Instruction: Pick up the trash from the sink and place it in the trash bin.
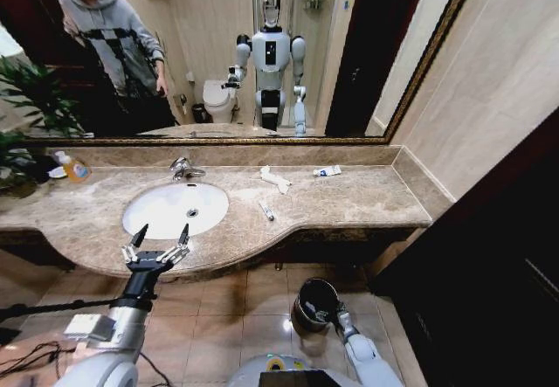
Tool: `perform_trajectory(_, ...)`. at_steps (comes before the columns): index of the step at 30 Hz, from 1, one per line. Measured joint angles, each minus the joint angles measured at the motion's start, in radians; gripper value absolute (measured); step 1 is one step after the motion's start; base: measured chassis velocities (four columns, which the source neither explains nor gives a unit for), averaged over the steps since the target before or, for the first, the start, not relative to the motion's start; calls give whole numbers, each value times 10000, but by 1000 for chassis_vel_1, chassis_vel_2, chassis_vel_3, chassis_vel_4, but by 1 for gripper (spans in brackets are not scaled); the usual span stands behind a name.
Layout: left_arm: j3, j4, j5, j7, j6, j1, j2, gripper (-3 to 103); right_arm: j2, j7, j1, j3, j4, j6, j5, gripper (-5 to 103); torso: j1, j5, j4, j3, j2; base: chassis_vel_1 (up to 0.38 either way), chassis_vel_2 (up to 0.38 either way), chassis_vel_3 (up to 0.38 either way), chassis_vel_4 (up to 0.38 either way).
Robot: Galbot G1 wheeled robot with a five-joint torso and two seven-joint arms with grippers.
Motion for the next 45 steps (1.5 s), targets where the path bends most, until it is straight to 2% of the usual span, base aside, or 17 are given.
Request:
perform_trajectory(12, 0, 0, 0, 0, 0, 0, 0, 100, -205, 127, -1317, 246, 2045, 167, 43, 95, 0, 0, 0, 0, 0, 0, 0, 0, 0)
perform_trajectory(17, 0, 1, 0, 0, 0, 0, 0, 100, -459, 146, -2400, 524, 3964, 994, -110, 96, 0, -2, 0, 0, 0, 0, 0, 0, 0)
perform_trajectory(23, 0, 0, 0, 0, 0, 0, 0, 100, -508, 547, -3552, 846, 5921, 1465, -258, 99, -1, -3, 0, 0, 0, 0, 0, 0, 0)
perform_trajectory(28, 0, 0, 0, 0, 0, 0, 0, 100, -386, 886, -5007, 1062, 8157, 1271, 49, 99, -1, -1, -1, -1, 0, 0, 0, 0, 0)
perform_trajectory(33, 0, 0, 0, 0, 0, 0, 0, 100, -232, 999, -5694, 1096, 9554, 1118, 246, 99, -2, -3, -1, 0, 1, 0, 0, 0, 0)
perform_trajectory(36, 0, 0, 0, 1, 0, 0, 0, 100, -161, 1011, -6255, 1098, 10855, 859, 931, 99, -2, -2, 0, 0, 1, 0, 0, 0, 0)
perform_trajectory(39, 0, 0, 0, 0, 0, 0, 0, 100, -186, 1012, -6502, 1110, 11579, 699, 1443, 99, -2, -1, -1, 0, 1, 0, 0, 0, 0)
perform_trajectory(45, 0, 0, 0, 1, 0, 0, 0, 100, -202, 1031, -6432, 1022, 12952, 244, 1750, 99, -2, -2, -1, 0, 0, 0, 0, 0, 0)
